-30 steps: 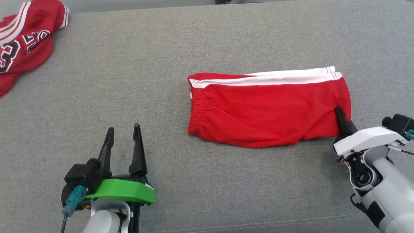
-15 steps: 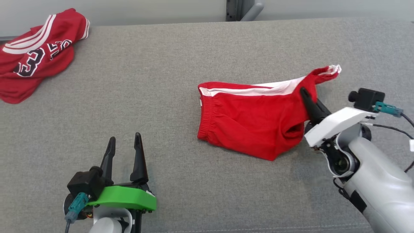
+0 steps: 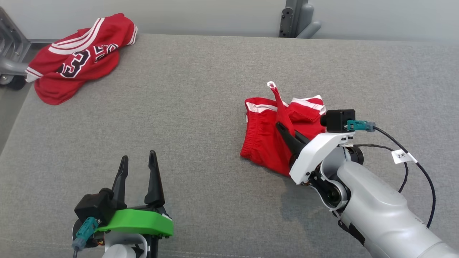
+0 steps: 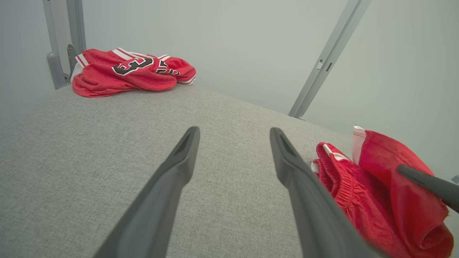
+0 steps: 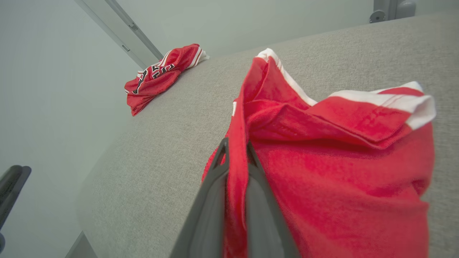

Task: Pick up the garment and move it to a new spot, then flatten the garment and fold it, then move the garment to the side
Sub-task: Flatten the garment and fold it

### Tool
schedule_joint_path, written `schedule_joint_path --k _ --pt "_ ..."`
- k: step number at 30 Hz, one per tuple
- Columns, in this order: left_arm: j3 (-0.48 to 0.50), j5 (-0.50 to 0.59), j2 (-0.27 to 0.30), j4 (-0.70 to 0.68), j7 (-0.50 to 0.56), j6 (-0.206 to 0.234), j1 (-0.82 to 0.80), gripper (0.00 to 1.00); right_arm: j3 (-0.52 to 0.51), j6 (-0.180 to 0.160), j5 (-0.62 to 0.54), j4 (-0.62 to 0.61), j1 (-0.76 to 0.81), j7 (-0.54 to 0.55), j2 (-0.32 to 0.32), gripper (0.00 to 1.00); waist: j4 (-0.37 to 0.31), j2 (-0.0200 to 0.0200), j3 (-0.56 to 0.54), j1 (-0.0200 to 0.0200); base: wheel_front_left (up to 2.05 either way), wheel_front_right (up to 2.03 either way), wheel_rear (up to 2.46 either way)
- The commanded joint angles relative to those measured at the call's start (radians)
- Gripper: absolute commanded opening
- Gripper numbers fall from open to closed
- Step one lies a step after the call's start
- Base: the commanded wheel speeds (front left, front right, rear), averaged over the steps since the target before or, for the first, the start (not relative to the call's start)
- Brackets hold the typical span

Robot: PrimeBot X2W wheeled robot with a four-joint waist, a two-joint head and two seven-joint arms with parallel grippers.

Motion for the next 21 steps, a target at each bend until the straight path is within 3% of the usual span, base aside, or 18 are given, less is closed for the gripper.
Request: schedule_joint_path --k 1,11,13,15,16,17,21 --pt "0.005 0.01 -0.003 0.001 0.0 -0.005 0.012 1.0 0.007 0.0 -0.022 0.025 -0.02 0.005 0.005 0.0 0.019 0.0 -0.003 0.0 0.0 0.0 0.0" --pt "0.029 0.022 -0.02 0.004 0.0 -0.015 0.015 1.0 0.055 0.0 -0.138 0.175 -0.073 0.026 0.061 0.0 0.04 0.0 0.011 0.0 0.0 0.0 0.0" --pt "0.034 0.025 -0.024 0.004 0.0 -0.018 0.014 1.0 0.07 0.0 -0.166 0.198 -0.083 0.03 0.073 0.14 0.038 0.0 0.015 0.0 0.0 0.0 0.0" --pt "0.037 0.028 -0.029 0.005 0.0 -0.018 0.012 1.0 0.087 0.0 -0.188 0.218 -0.089 0.03 0.086 0.36 0.034 0.0 0.017 0.0 0.0 0.0 0.0" --pt "0.039 0.027 -0.031 0.006 0.0 -0.019 0.01 1.0 0.098 0.0 -0.2 0.223 -0.091 0.032 0.092 0.58 0.032 0.0 0.018 0.0 0.0 0.0 0.0" --pt "0.04 0.026 -0.032 0.006 0.0 -0.021 0.009 1.0 0.107 0.0 -0.21 0.226 -0.093 0.033 0.096 1.0 0.03 0.0 0.018 0.0 0.0 0.0 0.0" --pt "0.047 0.031 -0.037 0.009 0.0 -0.025 0.011 1.0 0.13 0.0 -0.242 0.22 -0.101 0.01 0.101 1.0 0.015 0.0 0.017 0.0 0.0 0.0 0.0"
